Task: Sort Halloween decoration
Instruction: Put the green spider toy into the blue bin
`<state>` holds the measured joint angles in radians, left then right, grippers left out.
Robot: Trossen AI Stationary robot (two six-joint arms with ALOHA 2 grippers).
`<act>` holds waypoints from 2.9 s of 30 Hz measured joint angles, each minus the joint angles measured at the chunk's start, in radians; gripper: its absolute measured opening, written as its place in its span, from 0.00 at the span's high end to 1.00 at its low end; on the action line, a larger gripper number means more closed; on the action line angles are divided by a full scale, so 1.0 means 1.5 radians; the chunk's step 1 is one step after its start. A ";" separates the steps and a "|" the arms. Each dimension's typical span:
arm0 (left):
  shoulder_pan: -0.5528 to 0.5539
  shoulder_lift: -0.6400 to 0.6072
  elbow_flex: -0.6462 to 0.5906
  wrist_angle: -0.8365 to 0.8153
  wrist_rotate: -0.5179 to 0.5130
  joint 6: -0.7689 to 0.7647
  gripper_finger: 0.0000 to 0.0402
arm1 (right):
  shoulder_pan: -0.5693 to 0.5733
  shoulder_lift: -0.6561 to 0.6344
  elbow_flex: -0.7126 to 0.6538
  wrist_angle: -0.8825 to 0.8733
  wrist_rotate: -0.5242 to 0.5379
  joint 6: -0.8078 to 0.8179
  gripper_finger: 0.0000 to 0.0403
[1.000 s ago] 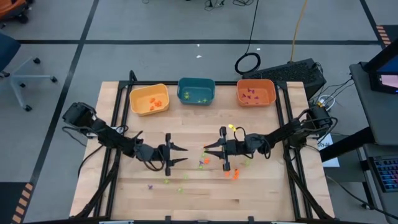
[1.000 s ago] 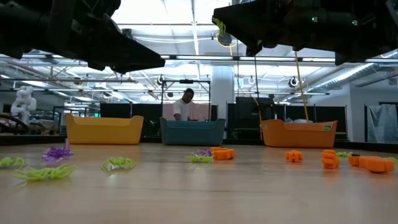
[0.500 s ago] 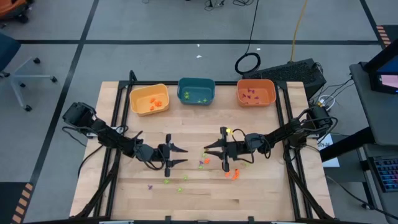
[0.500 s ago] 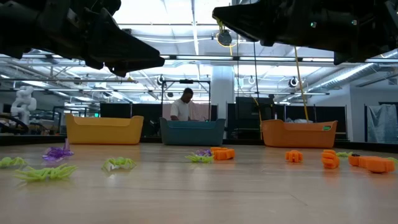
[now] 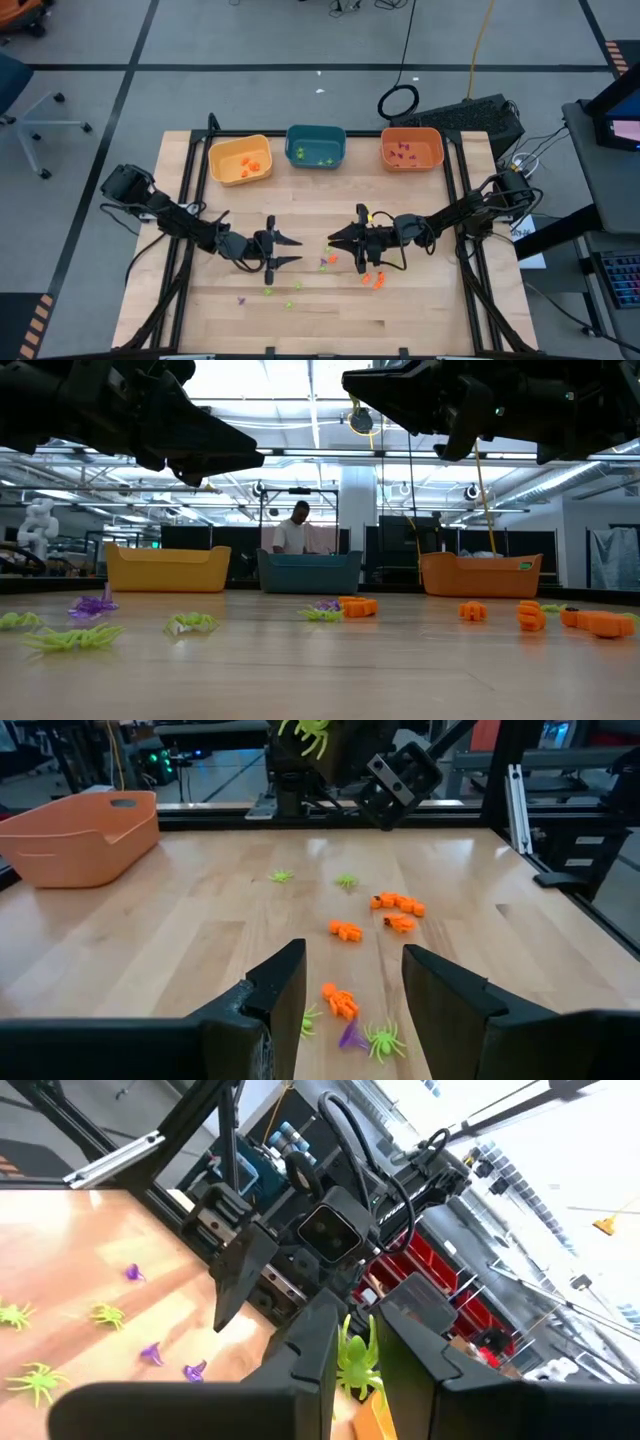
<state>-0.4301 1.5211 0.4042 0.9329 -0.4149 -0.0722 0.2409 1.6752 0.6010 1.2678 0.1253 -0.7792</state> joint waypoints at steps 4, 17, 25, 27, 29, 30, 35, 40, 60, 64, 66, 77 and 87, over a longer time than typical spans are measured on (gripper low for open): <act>0.000 0.000 0.000 0.000 0.000 0.001 0.59 | 0.000 0.000 0.000 0.000 0.000 -0.003 0.86; 0.000 0.000 0.001 0.000 0.000 0.001 0.59 | 0.000 0.000 0.000 -0.001 0.002 -0.086 0.86; 0.000 0.000 0.001 0.000 0.000 0.001 0.59 | 0.000 0.000 0.000 -0.001 0.002 -0.087 0.86; 0.000 0.000 0.001 0.000 0.000 0.001 0.59 | 0.000 0.000 0.000 -0.001 0.002 -0.087 0.86; 0.000 0.000 0.001 0.000 0.000 0.001 0.59 | 0.000 0.000 0.000 -0.001 0.002 -0.087 0.86; 0.000 0.000 0.001 0.000 0.000 0.001 0.59 | 0.000 0.000 0.000 -0.001 0.003 -0.087 0.86; 0.000 0.000 0.001 0.000 0.000 0.001 0.59 | 0.000 0.000 0.001 -0.001 0.003 -0.078 0.86; 0.000 0.000 0.001 -0.001 0.000 0.001 0.59 | 0.000 0.000 0.001 -0.001 0.003 -0.043 0.86; 0.000 0.000 0.001 -0.001 -0.001 0.000 0.59 | 0.000 0.000 0.001 -0.001 0.003 0.211 0.86; 0.000 0.000 0.001 -0.001 0.000 0.000 0.59 | 0.000 0.000 0.001 -0.001 0.003 0.285 0.86; 0.000 0.001 0.001 -0.001 -0.001 -0.001 0.59 | 0.000 0.000 0.001 -0.001 0.003 0.325 0.86; 0.000 0.001 0.001 0.000 -0.001 -0.001 0.59 | 0.000 0.000 0.001 -0.001 0.003 0.573 0.86; -0.002 0.001 0.001 0.005 0.029 -0.048 0.59 | 0.001 0.000 0.001 -0.001 0.013 0.636 0.86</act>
<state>-0.4324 1.5219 0.4049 0.9411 -0.3709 -0.1448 0.2417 1.6752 0.6018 1.2656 0.1447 0.1755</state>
